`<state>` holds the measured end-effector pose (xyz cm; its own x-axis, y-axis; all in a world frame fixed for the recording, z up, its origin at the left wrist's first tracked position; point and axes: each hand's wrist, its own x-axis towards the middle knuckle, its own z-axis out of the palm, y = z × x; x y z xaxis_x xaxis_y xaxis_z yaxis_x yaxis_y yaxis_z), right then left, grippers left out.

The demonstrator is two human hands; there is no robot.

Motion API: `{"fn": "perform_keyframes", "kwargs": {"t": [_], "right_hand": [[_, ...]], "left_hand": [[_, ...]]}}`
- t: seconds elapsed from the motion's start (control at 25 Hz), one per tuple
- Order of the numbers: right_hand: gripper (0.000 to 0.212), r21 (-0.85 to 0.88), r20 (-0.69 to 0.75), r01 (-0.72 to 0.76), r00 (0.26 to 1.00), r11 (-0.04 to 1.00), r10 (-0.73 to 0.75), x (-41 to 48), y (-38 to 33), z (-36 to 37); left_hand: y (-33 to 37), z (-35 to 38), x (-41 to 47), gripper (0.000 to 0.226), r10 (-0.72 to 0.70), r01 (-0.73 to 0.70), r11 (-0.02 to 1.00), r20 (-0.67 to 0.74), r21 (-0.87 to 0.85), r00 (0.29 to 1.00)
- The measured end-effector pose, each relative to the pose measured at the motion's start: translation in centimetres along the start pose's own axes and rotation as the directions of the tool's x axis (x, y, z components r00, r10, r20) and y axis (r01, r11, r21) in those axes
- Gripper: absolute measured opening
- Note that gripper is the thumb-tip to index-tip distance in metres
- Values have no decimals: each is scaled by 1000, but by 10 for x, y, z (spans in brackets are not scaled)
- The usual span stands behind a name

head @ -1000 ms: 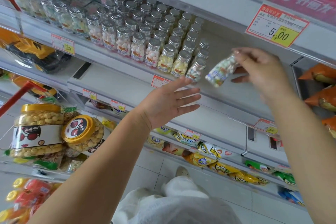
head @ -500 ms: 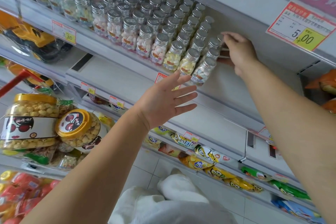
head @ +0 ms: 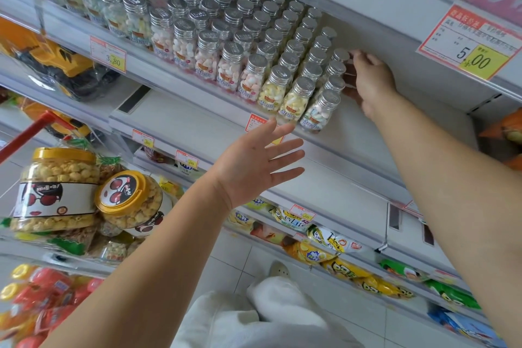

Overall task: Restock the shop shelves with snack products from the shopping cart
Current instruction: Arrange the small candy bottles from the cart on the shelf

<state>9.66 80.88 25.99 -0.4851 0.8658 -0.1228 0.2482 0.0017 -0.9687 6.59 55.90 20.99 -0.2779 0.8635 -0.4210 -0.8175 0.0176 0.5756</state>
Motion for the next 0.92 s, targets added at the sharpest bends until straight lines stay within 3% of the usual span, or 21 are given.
{"fn": "perform_keyframes", "kwargs": {"t": [0.2,0.32,0.48,0.6,0.76,0.92], "right_hand": [[21,22,-306,195,935,980,-180,-56,18,-15],[22,-3,-316,324,897,946,-308,-120,31,-12],[22,28,-51,320,947,947,-318,-190,75,13],[19,-62,296,248,930,967,-220,-224,120,48],[22,-218,599,215,800,952,-43,-279,164,94],[28,-367,761,228,631,902,150,-329,198,161]], "left_hand": [[-4,-13,-12,46,27,-27,998,-12,-49,1000],[-11,-30,-28,45,53,-62,990,-81,-123,995],[-42,-76,-68,37,90,-171,956,-313,-240,946],[-87,-132,-127,29,49,-287,897,-569,-336,821],[-150,-199,-231,25,-68,-406,824,-780,-395,622],[-183,-258,-313,22,-141,-533,753,-886,-385,442]]}}
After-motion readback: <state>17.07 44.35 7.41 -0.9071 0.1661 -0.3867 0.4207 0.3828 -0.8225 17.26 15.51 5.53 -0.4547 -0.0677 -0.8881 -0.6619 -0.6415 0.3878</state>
